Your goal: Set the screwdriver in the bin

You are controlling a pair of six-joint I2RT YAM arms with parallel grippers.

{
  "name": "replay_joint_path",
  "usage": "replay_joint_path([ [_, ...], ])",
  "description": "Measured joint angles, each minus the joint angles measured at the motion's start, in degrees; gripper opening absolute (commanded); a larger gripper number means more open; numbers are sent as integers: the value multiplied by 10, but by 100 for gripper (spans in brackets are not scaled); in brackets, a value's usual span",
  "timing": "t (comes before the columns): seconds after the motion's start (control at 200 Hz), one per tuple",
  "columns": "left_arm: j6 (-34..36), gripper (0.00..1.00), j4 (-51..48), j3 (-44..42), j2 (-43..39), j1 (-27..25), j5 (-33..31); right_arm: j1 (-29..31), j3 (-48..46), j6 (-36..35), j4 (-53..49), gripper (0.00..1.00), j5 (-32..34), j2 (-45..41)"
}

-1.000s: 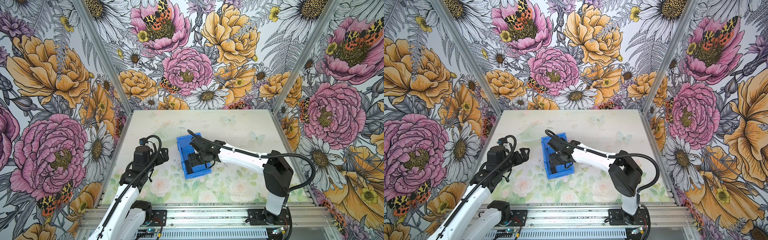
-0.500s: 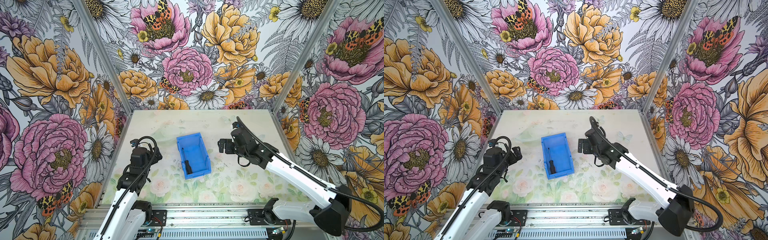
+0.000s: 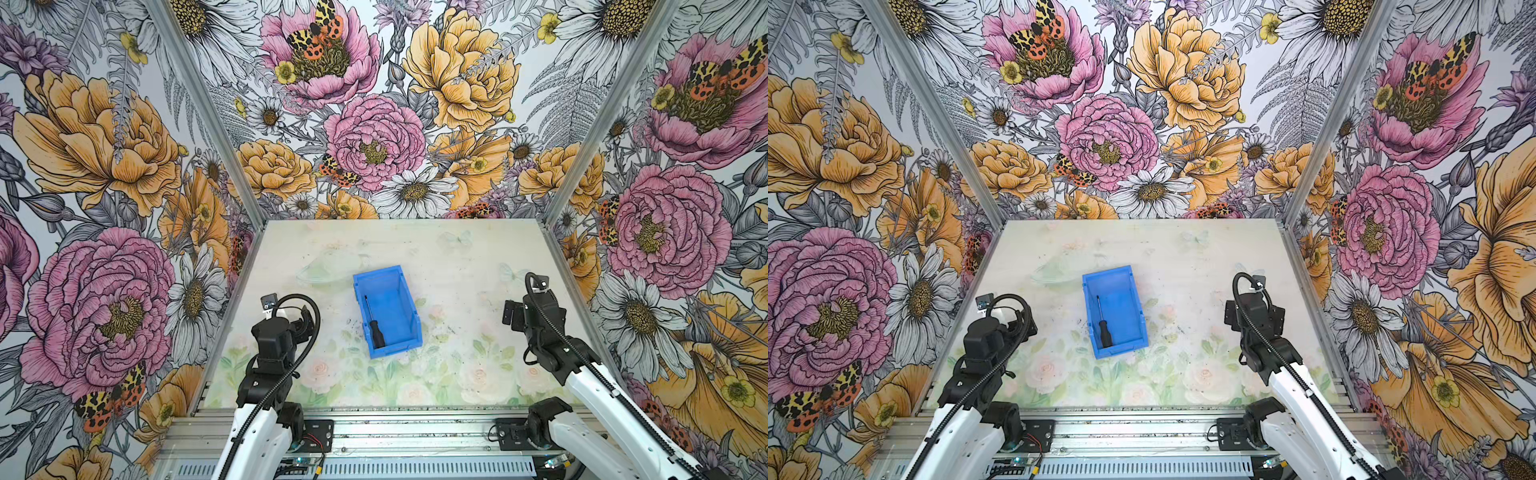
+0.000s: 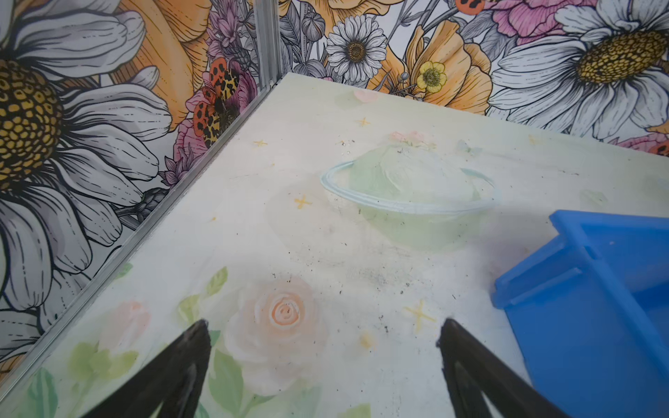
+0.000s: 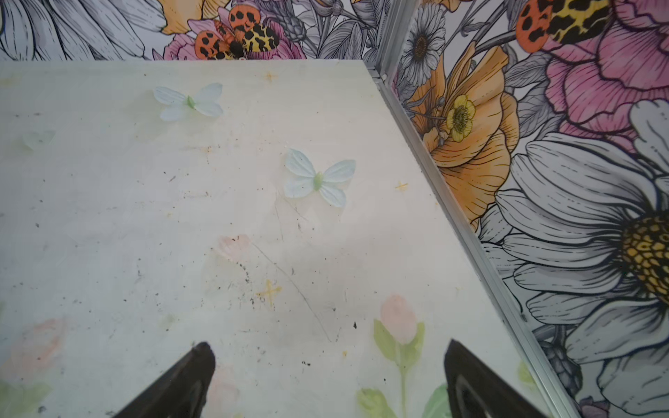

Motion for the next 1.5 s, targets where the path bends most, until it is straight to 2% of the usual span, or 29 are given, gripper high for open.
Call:
replay_joint_path([
  [0.215, 30, 99, 35, -70, -111, 0, 18, -67, -75, -72, 116, 99, -86, 0],
  [0.36, 35, 99, 60, -74, -111, 2, 14, -110, -123, -79, 206, 99, -126, 13],
  [0.46, 39, 99, 104, -80, -83, 10, 14, -132, -143, -75, 279, 100, -146, 54],
  [0.626, 50, 99, 215, -101, 16, 15, 16, -153, -141, -69, 407, 100, -171, 164],
  [0.991, 95, 99, 443, -65, 335, 33, 60, -169, -48, -71, 611, 99, -216, 400],
  [1.156, 114, 99, 545, -18, 469, 39, 76, -169, -49, -71, 643, 99, -226, 419],
  [1.231, 115, 99, 547, 14, 506, 47, 89, -167, -49, -74, 661, 100, -226, 421],
  [1.381, 119, 99, 541, 71, 539, 52, 116, -162, -49, -80, 675, 100, -226, 422],
  [1.496, 110, 99, 563, 72, 544, 52, 132, -160, -49, -84, 681, 99, -225, 422],
])
